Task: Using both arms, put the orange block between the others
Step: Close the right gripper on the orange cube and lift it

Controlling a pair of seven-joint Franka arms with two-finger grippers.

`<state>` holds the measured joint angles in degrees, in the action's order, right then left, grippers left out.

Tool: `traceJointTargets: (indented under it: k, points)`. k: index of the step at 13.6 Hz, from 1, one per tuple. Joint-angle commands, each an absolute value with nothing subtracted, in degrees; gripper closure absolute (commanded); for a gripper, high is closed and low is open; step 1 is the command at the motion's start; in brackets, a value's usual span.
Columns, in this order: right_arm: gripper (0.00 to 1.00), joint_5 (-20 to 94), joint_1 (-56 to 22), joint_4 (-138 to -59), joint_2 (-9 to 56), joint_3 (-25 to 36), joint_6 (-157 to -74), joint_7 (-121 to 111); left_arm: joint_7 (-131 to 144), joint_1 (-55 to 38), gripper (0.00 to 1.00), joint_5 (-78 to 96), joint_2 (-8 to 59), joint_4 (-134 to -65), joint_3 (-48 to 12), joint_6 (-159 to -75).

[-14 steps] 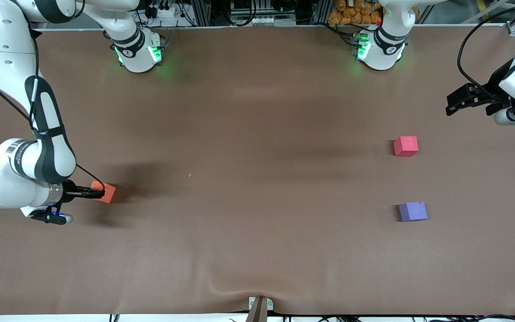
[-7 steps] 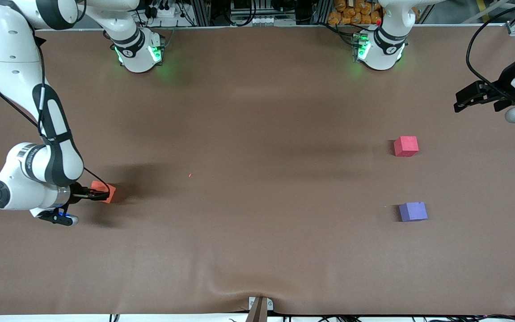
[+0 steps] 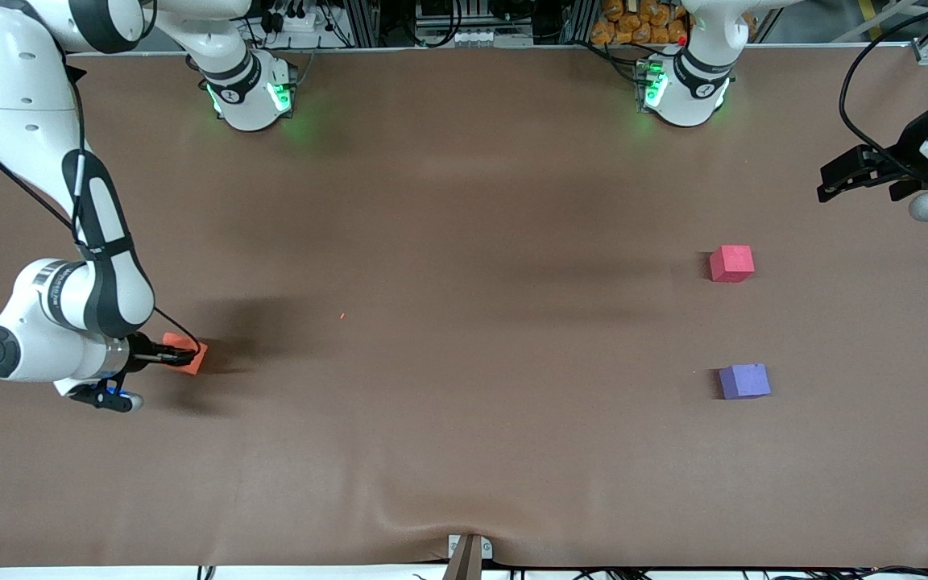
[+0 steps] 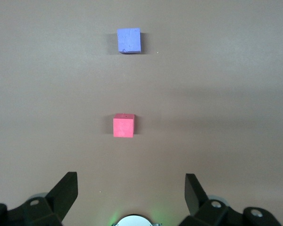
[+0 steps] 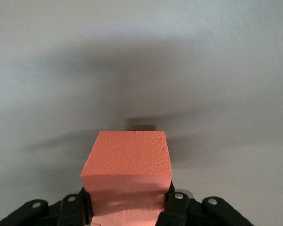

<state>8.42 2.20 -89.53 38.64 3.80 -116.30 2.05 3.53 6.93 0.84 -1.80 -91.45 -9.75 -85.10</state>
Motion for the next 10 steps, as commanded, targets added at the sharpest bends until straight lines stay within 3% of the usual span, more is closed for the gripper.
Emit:
traceJointTargets:
  k: [1, 7, 10]
  points:
    - [0.59, 9.0, -2.8, -86.7, 34.2, 3.6, -113.2, 8.1, 2.5, 7.1, 0.00, 0.5, -2.0, -90.8, -10.2, -84.6]
    - [0.55, 9.9, -22.9, -86.6, 31.1, 3.4, -113.6, 23.0, 1.9, 7.4, 0.00, 0.0, -2.4, -89.0, -10.1, -84.0]
    - [0.55, 19.9, -29.8, -86.6, 32.0, 3.3, -114.3, 23.0, 1.8, 7.4, 0.00, 0.3, -2.5, -89.1, -10.1, -83.9]
